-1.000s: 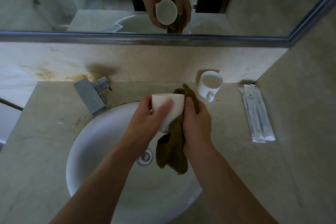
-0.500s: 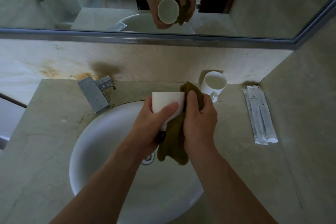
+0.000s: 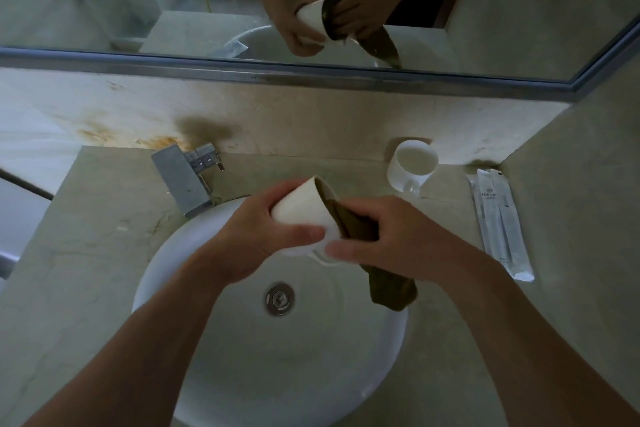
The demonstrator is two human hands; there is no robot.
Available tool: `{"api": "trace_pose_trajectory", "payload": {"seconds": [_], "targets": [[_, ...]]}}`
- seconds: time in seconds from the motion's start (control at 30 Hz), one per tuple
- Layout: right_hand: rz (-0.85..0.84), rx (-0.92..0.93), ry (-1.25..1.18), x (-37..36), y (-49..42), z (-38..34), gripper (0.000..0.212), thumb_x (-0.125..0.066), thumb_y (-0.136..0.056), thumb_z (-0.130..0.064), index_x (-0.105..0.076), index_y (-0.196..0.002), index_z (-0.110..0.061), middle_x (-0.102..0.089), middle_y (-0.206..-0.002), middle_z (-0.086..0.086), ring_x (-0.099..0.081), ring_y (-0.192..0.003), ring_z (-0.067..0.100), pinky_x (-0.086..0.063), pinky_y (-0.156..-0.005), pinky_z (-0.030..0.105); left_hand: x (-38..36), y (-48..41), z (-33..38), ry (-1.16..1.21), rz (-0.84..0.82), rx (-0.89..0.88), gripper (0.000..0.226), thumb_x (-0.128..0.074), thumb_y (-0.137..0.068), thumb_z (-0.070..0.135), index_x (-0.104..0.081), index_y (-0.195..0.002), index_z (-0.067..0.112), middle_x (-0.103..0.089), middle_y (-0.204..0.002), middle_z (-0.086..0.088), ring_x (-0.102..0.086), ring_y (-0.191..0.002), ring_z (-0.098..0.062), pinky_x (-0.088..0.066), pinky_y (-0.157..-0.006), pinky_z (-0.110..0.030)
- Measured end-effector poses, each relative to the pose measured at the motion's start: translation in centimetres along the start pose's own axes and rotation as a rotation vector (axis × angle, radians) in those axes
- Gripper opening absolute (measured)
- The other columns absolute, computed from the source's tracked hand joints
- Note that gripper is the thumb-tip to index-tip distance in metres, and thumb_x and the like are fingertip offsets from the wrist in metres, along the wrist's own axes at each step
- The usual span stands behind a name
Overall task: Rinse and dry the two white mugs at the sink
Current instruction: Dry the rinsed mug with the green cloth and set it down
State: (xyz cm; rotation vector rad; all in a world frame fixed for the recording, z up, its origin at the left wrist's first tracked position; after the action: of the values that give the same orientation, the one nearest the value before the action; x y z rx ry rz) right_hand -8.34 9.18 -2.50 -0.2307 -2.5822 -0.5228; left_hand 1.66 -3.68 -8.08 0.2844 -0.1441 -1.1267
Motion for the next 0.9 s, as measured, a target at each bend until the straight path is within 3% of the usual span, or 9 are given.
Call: {"api": "trace_pose_trajectory", "payload": {"seconds": [0.13, 0.23, 0.33, 0.43, 0.57, 0.63, 0.77, 0.83, 0.9], "targets": [[0.087, 0.029, 0.110, -0.6, -1.1, 0.1, 0.027, -0.082, -0.091, -0.024, -0.075, -0.117, -0.022, -0.076, -0.097, -0.009, -0.073, -0.087, 0.006, -0.062, -0.081, 0.028, 0.1, -0.5, -0.1, 0.017, 0.057, 0.029, 0.089, -0.096, -0.059, 0.031, -0.057, -0.140, 0.031, -0.062, -0.133, -0.012, -0.070, -0.115, -0.032, -0.065, -0.087, -0.047], [0.255, 0.032, 0.053, 0.2, -1.4, 0.5, 0.016, -0.080, -0.092, -0.020, -0.075, -0.108, -0.023, -0.074, -0.089, -0.009, -0.071, -0.082, 0.006, -0.058, -0.076, 0.022, -1.3, -0.6, -0.8, 0.298, 0.064, 0.082, 0.085, -0.089, -0.074, 0.047, -0.054, -0.145, 0.018, -0.062, -0.139, -0.021, -0.070, -0.120, -0.035, -0.062, -0.091, -0.043], [0.299, 0.135, 0.193, 0.4, -1.3, -0.1, 0.014, -0.079, -0.094, -0.018, -0.076, -0.107, -0.017, -0.075, -0.094, -0.005, -0.071, -0.082, 0.011, -0.059, -0.078, 0.030, -2.7, -0.4, -2.4, 0.463, 0.022, 0.308, 0.081, -0.057, -0.085, 0.080, -0.063, -0.139, 0.021, -0.076, -0.124, -0.014, -0.075, -0.109, -0.030, -0.058, -0.092, -0.047], [0.238, 0.188, 0.345, -1.0, -1.6, -0.7, 0.022, -0.080, -0.092, -0.018, -0.074, -0.113, -0.015, -0.078, -0.104, 0.002, -0.074, -0.091, 0.021, -0.062, -0.082, 0.039, -1.6, -1.1, -3.1, 0.448, 0.164, 0.354, 0.072, -0.064, -0.087, 0.074, -0.072, -0.128, 0.016, -0.077, -0.110, -0.013, -0.073, -0.089, -0.026, -0.057, -0.070, -0.038], [0.166, 0.057, 0.225, -1.9, -2.2, 0.2, 0.051, -0.085, -0.089, -0.028, -0.069, -0.136, -0.019, -0.077, -0.124, 0.002, -0.072, -0.111, 0.018, -0.056, -0.094, 0.026, -1.3, -1.6, -2.4, 0.395, 0.250, 0.198, 0.080, -0.072, -0.076, 0.067, -0.069, -0.131, 0.010, -0.071, -0.128, -0.027, -0.074, -0.103, -0.036, -0.061, -0.079, -0.046], [0.193, 0.066, 0.146, -1.6, -2.4, 0.2, 0.046, -0.081, -0.092, -0.025, -0.069, -0.137, -0.020, -0.076, -0.126, 0.001, -0.072, -0.114, 0.017, -0.058, -0.098, 0.030, -1.2, -1.7, -2.3, 0.462, 0.250, 0.116, 0.081, -0.071, -0.077, 0.064, -0.065, -0.137, 0.009, -0.071, -0.130, -0.024, -0.072, -0.118, -0.037, -0.062, -0.093, -0.048], [0.303, 0.204, 0.239, -0.4, -2.1, -0.7, 0.028, -0.074, -0.096, -0.011, -0.074, -0.123, -0.012, -0.078, -0.112, 0.003, -0.073, -0.102, 0.020, -0.053, -0.093, 0.029, -0.7, -2.1, -1.8, 0.427, 0.164, 0.088, 0.080, -0.066, -0.085, 0.064, -0.056, -0.147, 0.016, -0.067, -0.141, -0.017, -0.066, -0.129, -0.032, -0.061, -0.094, -0.041], [0.336, 0.303, 0.411, 0.0, -1.9, -1.0, 0.026, -0.077, -0.090, -0.002, -0.075, -0.115, -0.009, -0.079, -0.108, 0.006, -0.074, -0.099, 0.025, -0.053, -0.102, 0.044, -0.7, -1.9, -1.6, 0.352, 0.042, 0.216, 0.076, -0.062, -0.087, 0.073, -0.060, -0.145, 0.026, -0.069, -0.140, -0.011, -0.070, -0.124, -0.027, -0.061, -0.089, -0.043], [0.369, 0.400, 0.695, -0.4, -1.9, -1.5, 0.040, -0.082, -0.074, 0.007, -0.077, -0.109, -0.010, -0.080, -0.108, 0.007, -0.077, -0.098, 0.031, -0.053, -0.103, 0.060, -0.9, -1.7, -1.9, 0.334, -0.040, 0.330, 0.085, -0.052, -0.081, 0.085, -0.066, -0.140, 0.025, -0.075, -0.124, -0.012, -0.074, -0.102, -0.024, -0.057, -0.079, -0.038]]}}
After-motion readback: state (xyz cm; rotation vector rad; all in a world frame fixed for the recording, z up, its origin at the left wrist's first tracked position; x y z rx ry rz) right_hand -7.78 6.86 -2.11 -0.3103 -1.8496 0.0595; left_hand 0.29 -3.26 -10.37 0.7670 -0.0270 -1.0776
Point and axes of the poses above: each hand's wrist, its own y-axis away from the middle knuckle, its own x-axis out of the back of the hand, z = x × y, the point moved 9 cm from there along -y, towards the middle knuckle
